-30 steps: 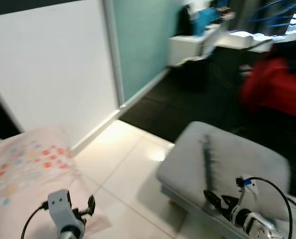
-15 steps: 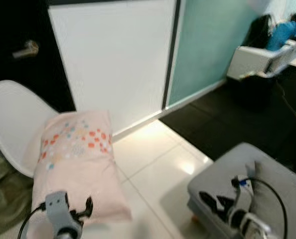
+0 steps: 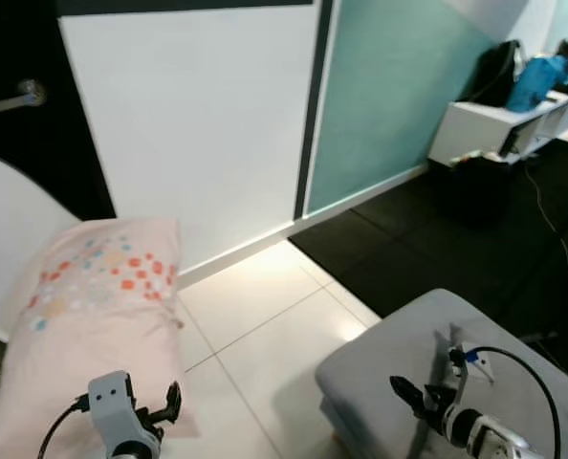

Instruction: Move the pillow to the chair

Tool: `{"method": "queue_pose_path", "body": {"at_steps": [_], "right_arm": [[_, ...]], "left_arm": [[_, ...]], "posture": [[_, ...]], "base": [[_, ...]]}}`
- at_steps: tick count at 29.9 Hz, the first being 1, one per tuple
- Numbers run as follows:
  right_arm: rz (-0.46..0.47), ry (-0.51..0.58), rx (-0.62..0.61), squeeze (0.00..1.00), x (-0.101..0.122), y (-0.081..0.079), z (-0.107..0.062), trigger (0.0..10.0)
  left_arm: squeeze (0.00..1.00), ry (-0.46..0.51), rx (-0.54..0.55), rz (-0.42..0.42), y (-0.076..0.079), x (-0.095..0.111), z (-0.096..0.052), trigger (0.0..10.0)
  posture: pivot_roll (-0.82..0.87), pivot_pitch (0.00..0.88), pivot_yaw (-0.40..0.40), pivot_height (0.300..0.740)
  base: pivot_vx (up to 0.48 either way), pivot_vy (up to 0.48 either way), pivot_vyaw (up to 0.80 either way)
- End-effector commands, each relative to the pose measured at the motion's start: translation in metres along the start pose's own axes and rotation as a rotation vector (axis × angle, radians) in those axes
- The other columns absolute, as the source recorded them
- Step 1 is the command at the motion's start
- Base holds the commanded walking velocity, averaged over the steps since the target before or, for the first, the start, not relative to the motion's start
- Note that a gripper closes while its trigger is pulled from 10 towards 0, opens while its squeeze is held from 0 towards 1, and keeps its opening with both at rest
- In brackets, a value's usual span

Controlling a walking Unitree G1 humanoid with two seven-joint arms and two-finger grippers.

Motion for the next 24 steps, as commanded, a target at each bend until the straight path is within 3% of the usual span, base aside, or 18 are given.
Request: {"method": "queue_pose_path", "body": {"at_steps": [1,9,11,14,15,16,18,21,24], "right_arm": [[0.002,-0.013,0.0,0.0,-0.003,0.0,0.0,10.0],[0.003,-0.011,-0.004,0.0,-0.003,0.001,0.0,10.0],[0.006,-0.008,-0.006,0.0,-0.002,0.001,0.0,10.0],[0.006,-0.007,-0.005,0.0,-0.002,0.001,0.0,10.0],[0.006,-0.005,-0.005,0.0,-0.002,0.001,0.0,10.0],[0.006,-0.005,-0.005,0.0,-0.002,0.001,0.0,10.0],[0.006,-0.004,-0.004,0.0,-0.002,0.0,0.0,10.0],[0.006,-0.004,-0.004,0.0,-0.002,0.0,0.0,10.0],[0.005,-0.004,0.0,0.0,-0.001,0.0,0.0,10.0]], "left_arm": [[0.0,0.008,0.004,0.016,-0.001,0.003,0.0,10.0],[0.0,0.058,0.002,0.073,-0.001,0.019,0.002,10.0],[0.0,0.118,-0.008,0.112,0.001,0.037,0.005,10.0],[0.0,0.153,-0.012,0.151,0.001,0.047,0.007,10.0],[0.0,0.214,-0.026,0.211,0.004,0.064,0.009,10.0],[0.0,0.214,-0.026,0.211,0.004,0.064,0.009,10.0],[0.0,0.346,-0.048,0.321,0.008,0.108,0.017,10.0],[0.0,0.346,-0.048,0.321,0.008,0.108,0.017,10.0],[0.0,0.46,-0.077,0.467,0.005,0.16,0.032,10.0]], "posture": [[-0.18,0.011,-0.054,0.74],[-0.18,0.021,-0.052,0.74],[-0.18,0.02,-0.05,0.74],[-0.18,0.02,-0.051,0.74],[-0.19,0.02,-0.053,0.74],[-0.19,0.02,-0.053,0.74],[-0.19,0.023,-0.057,0.74],[-0.19,0.023,-0.057,0.74],[-0.19,0.025,-0.065,0.74]], "base": [[0.0,0.0,0.0],[0.0,0.0,0.0],[0.0,0.0,0.0],[0.0,0.0,0.0],[0.0,0.0,0.0],[0.0,0.0,0.0],[0.0,0.0,0.0],[0.0,0.0,0.0],[0.0,0.0,0.0]]}}
Point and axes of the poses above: a point about 5 cm out from each wrist's last joint towards the gripper, its own z axis pointing out of the wrist towards the gripper, its own x axis along the axis of the wrist's last joint, y = z × x, the point moved 4 cm from there along z, pointing out of the wrist towards the gripper, and after that the axes turned 7 degrees about z, right-handed, at the moved point
